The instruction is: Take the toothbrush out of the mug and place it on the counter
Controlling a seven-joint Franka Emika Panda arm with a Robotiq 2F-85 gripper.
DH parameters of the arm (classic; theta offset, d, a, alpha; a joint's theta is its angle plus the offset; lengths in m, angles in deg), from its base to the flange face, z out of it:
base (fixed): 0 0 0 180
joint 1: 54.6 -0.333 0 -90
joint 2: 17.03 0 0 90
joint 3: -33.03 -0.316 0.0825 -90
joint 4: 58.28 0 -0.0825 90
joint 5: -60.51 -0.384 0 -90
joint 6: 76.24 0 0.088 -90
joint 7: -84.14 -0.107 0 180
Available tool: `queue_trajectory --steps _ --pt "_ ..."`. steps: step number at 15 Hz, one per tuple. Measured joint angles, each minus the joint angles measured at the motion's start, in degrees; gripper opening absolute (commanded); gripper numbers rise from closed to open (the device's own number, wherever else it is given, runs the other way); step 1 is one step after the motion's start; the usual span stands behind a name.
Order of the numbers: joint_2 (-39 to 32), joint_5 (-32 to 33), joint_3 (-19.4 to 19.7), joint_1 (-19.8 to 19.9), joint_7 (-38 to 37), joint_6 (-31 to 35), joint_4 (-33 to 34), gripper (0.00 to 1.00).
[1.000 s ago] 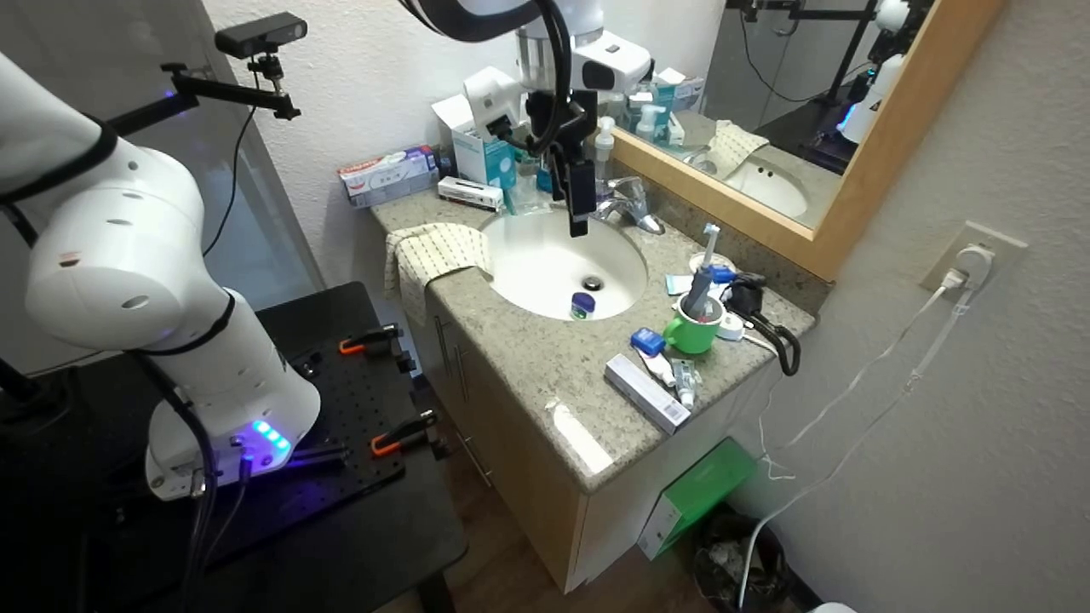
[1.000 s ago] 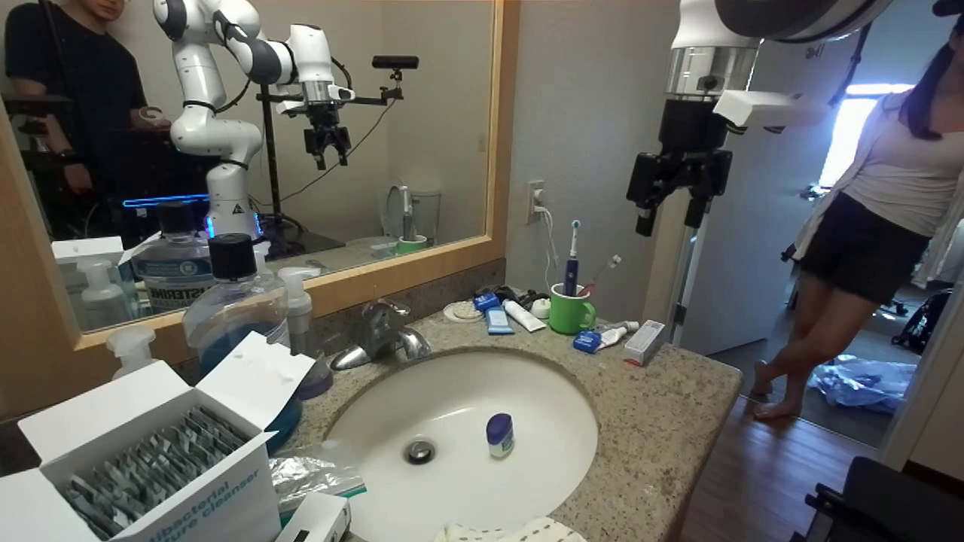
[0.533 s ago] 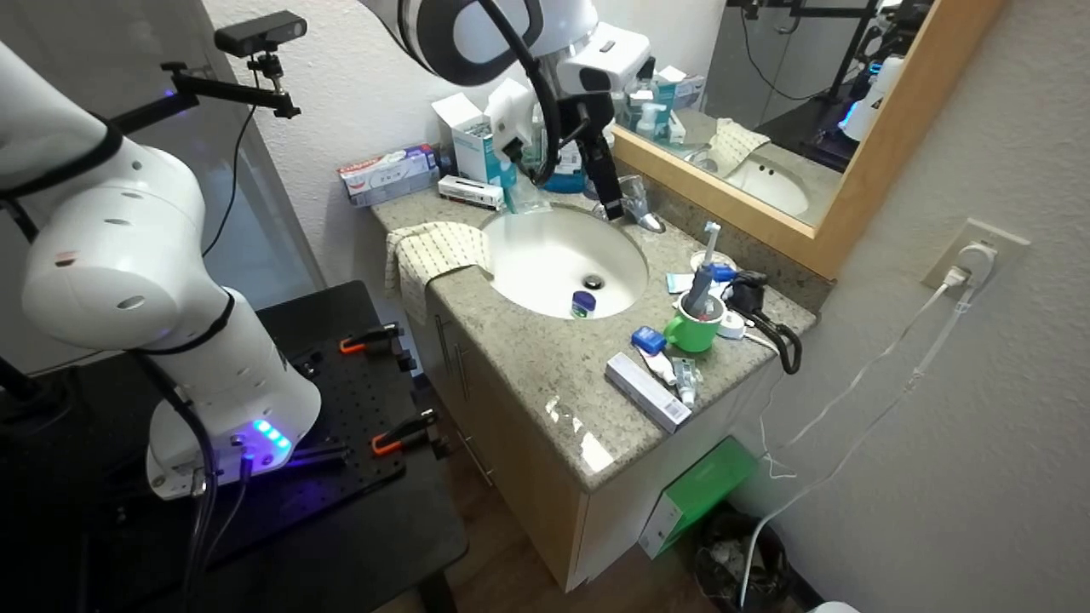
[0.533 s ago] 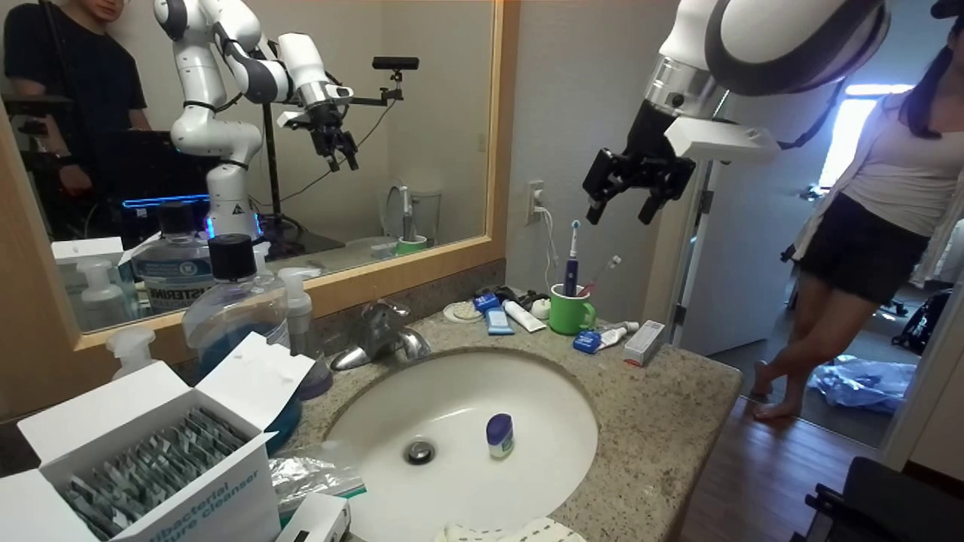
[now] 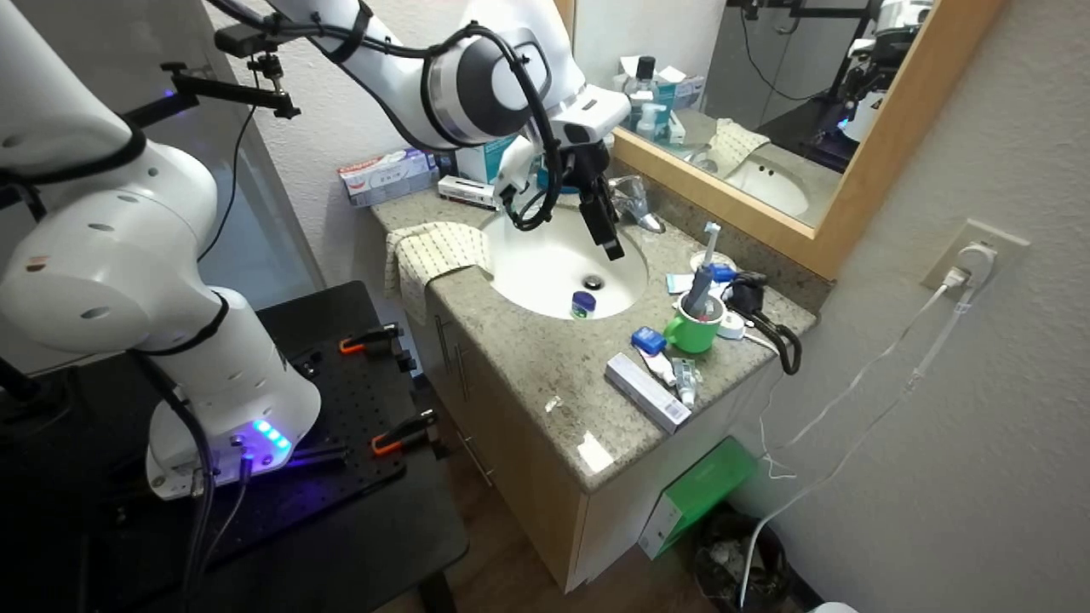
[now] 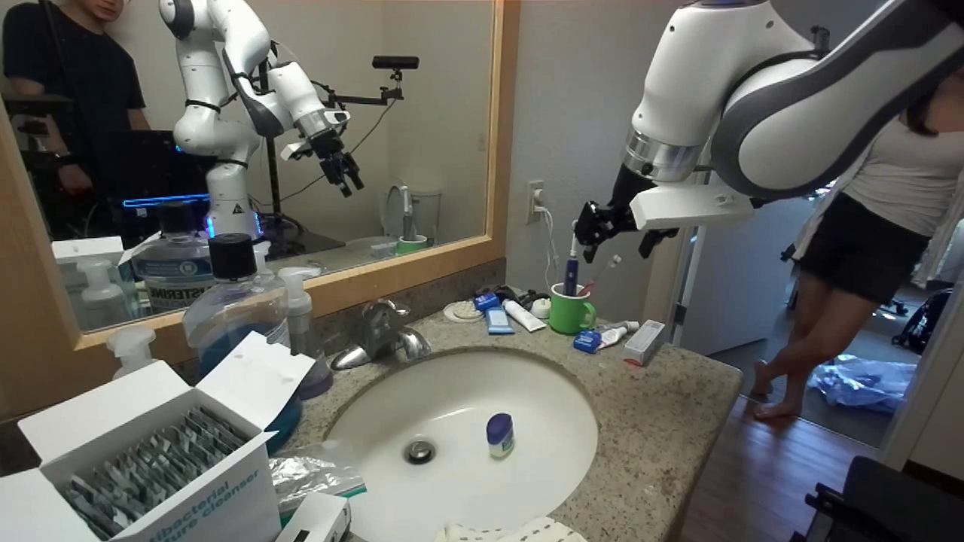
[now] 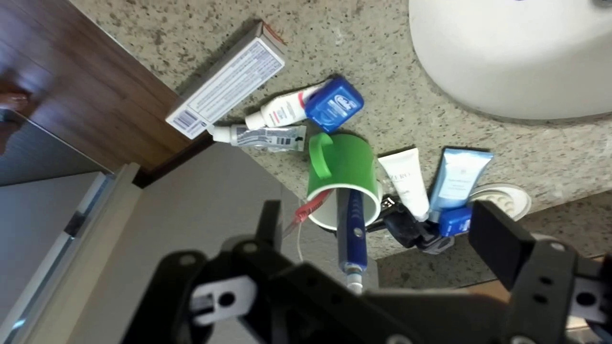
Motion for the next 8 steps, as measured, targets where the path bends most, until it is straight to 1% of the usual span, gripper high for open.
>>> queue_trajectory --steps 2,5,8 --pt "-1.6 5.26 -0.22 0.88 -6.5 0.0 0.75 1.0" --pt "-5.22 12.6 -0.34 1.05 -15.92 0.0 3.14 1.0" --pt "-9.77 17.85 -0.35 0.94 -23.58 -0.02 6.45 1.0"
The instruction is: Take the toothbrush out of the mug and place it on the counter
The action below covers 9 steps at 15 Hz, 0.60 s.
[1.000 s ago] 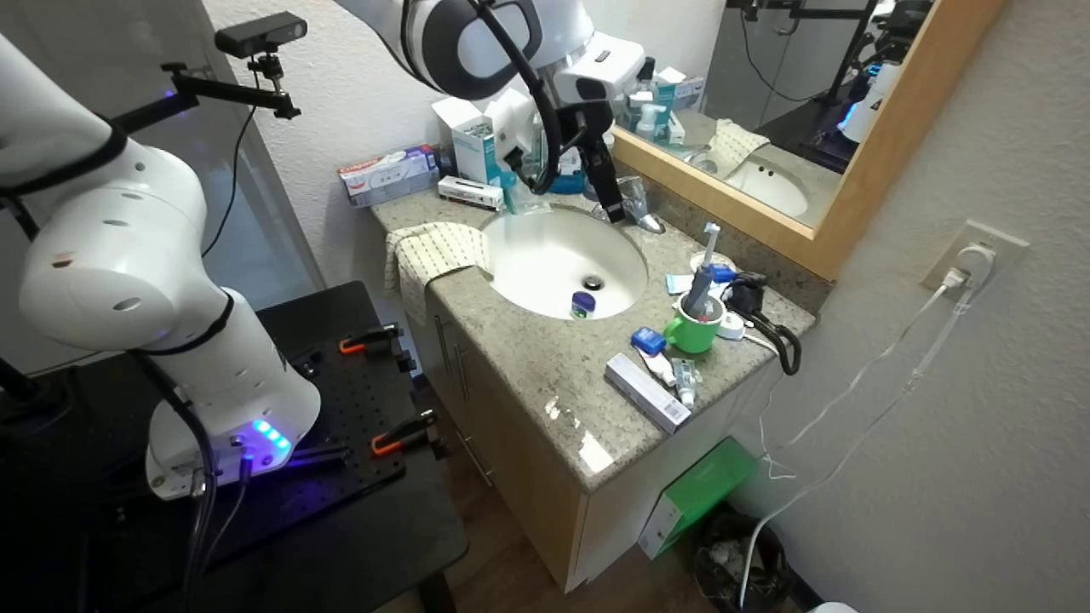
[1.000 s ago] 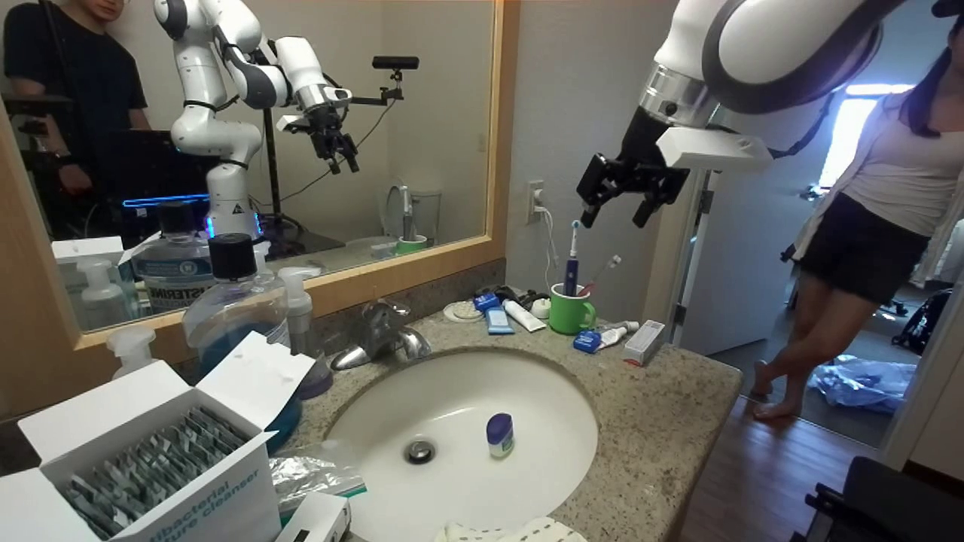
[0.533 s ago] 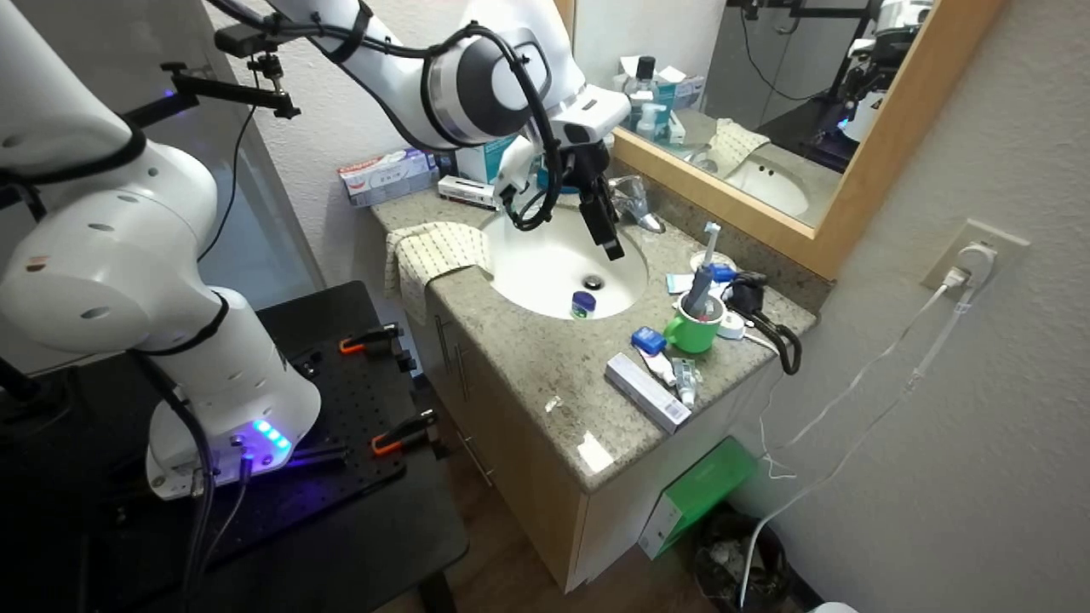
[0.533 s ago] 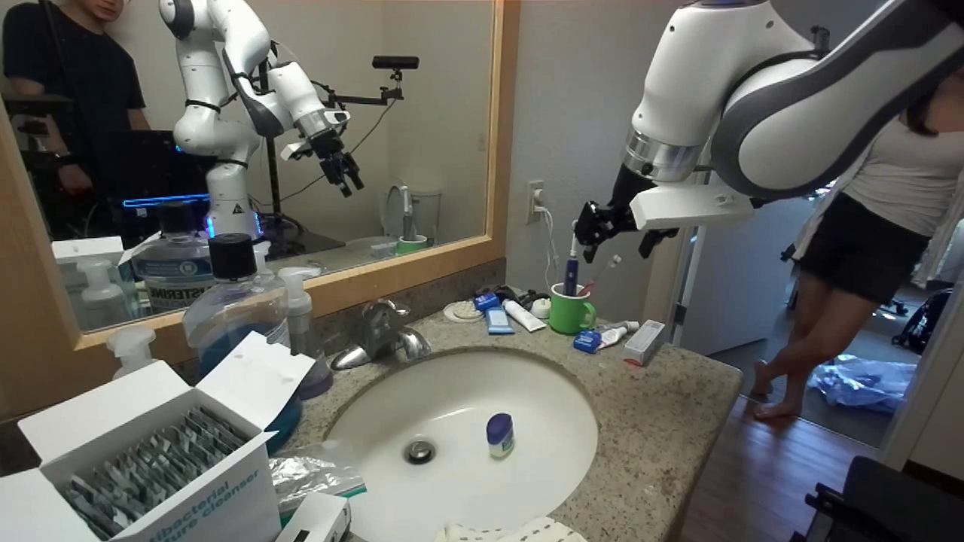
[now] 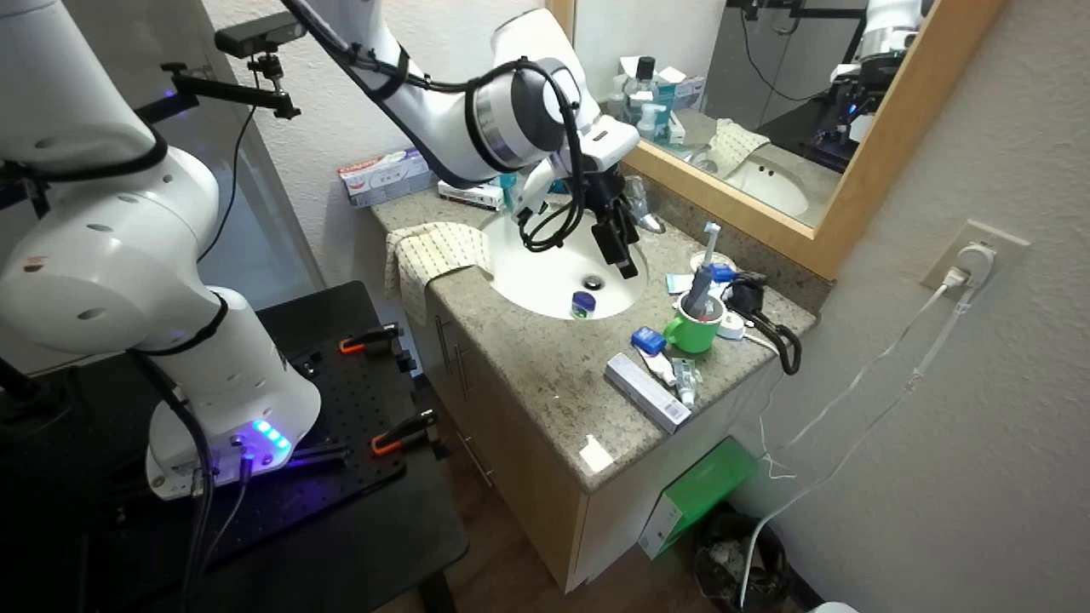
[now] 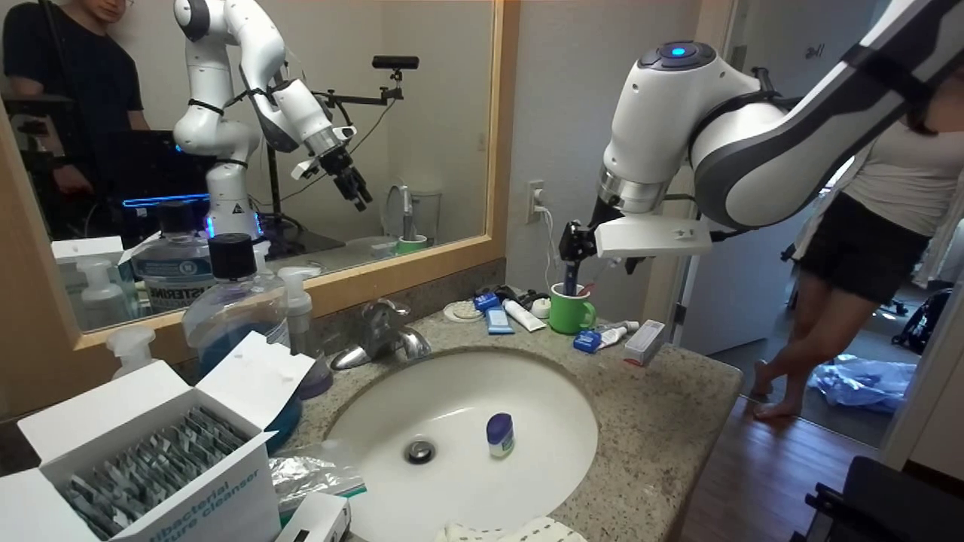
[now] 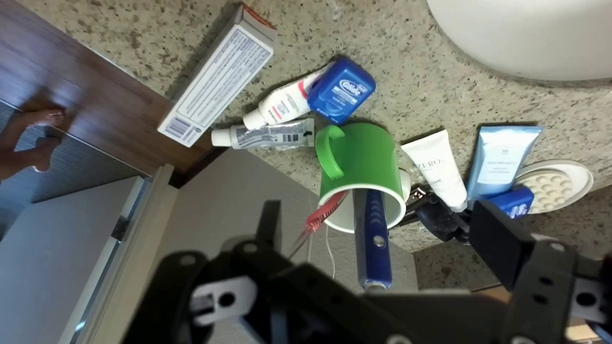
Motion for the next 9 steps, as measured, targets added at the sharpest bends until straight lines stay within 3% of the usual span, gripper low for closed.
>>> queue_trajectory --steps 9 --pt "-9.61 5.67 0.12 -0.79 -10.39 -0.26 10.02 1.0"
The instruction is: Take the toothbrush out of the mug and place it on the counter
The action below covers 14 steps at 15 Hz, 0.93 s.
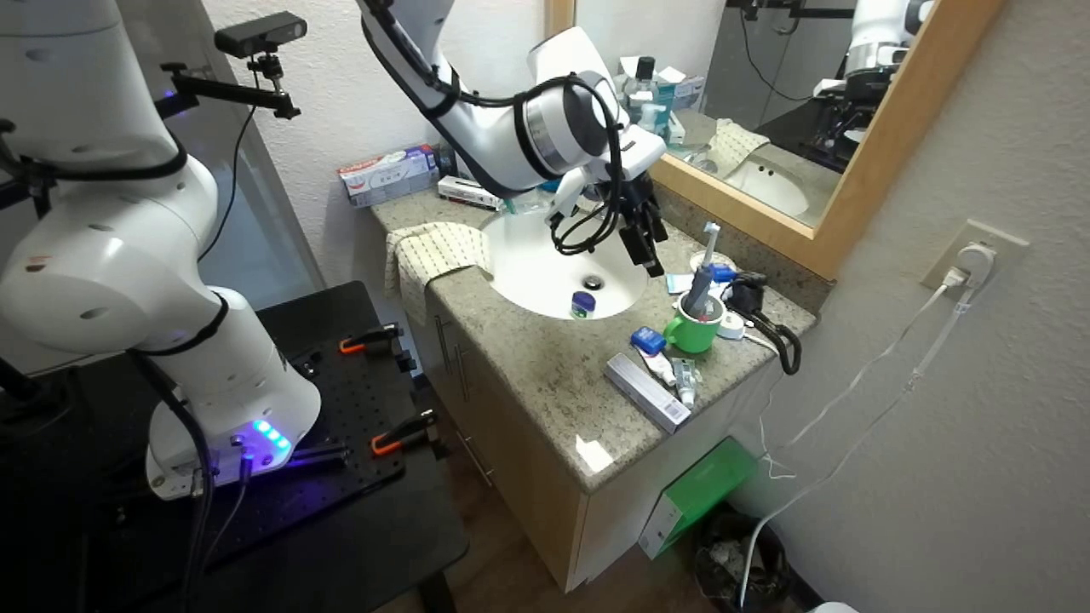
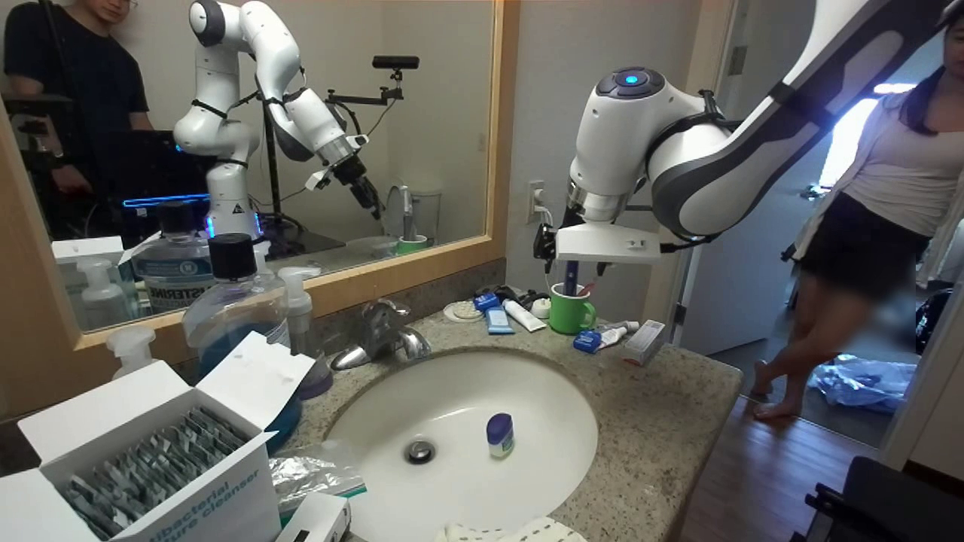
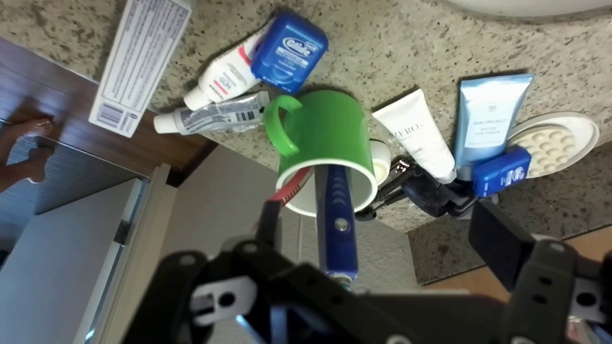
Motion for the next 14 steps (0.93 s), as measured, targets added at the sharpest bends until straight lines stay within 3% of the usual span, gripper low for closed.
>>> queue_trajectory --steps 8,14 --pt "-1.0 -0.49 0.05 0.05 -0.02 0.02 0.36 1.0" --pt "-3.05 2.8 1.06 -0.06 -7.5 0.03 3.16 1.0"
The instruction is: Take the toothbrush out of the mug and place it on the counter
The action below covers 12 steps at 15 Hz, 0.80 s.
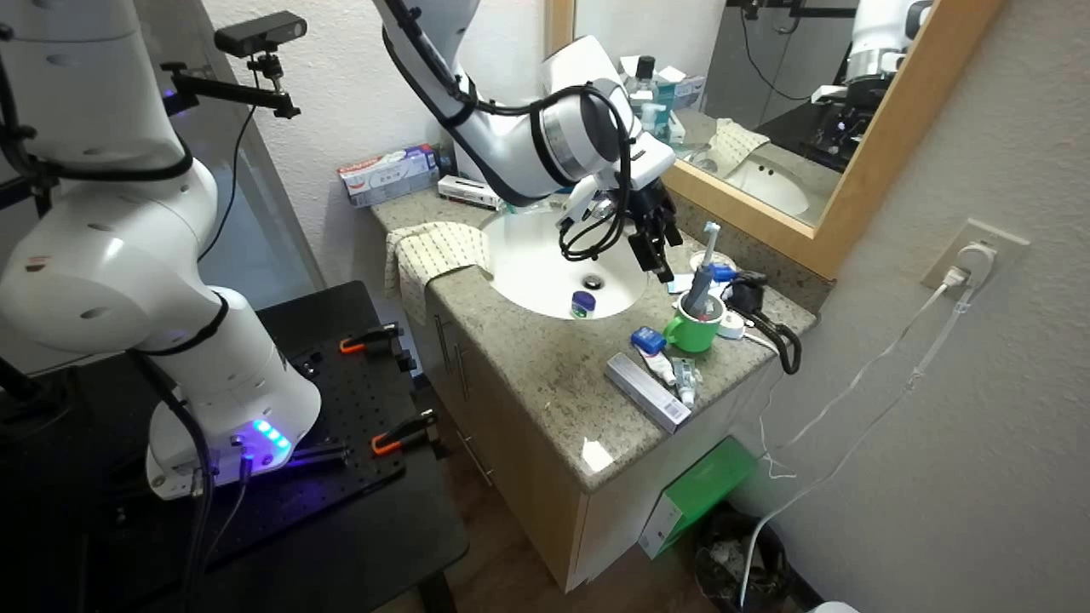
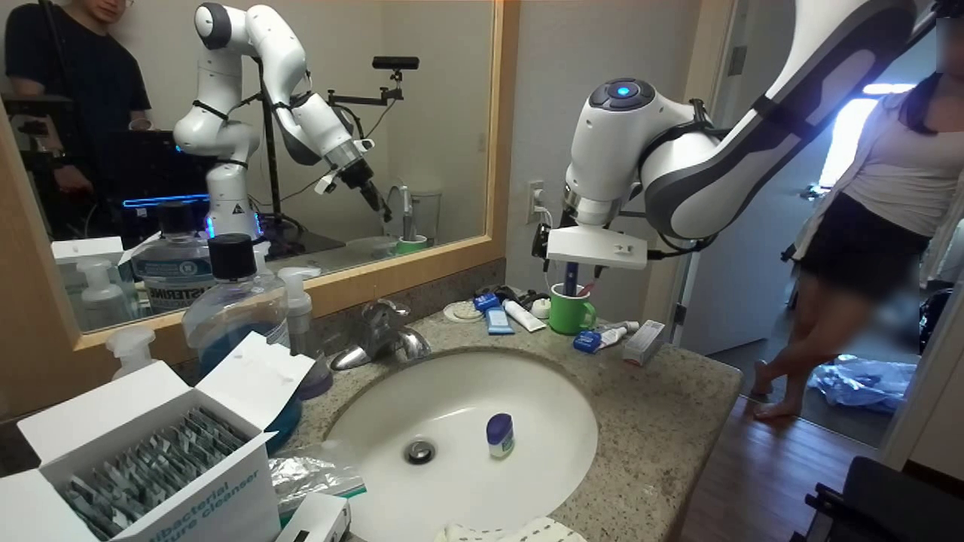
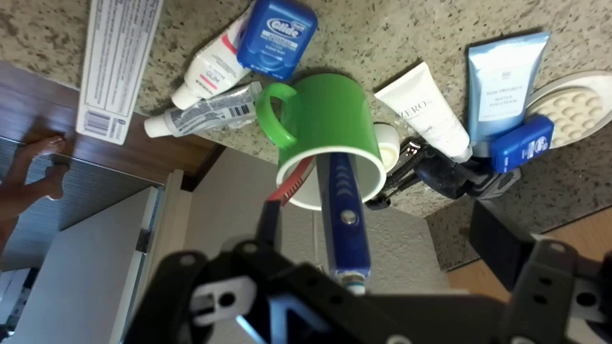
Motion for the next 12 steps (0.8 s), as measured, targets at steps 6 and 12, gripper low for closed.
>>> queue_trajectory --steps 6,12 --pt "-3.19 8.74 0.92 -1.28 -11.33 -0.69 4.16 1.0" --pt "-7.36 15.18 1.58 -3.16 -20.36 -5.54 8.48 1.0"
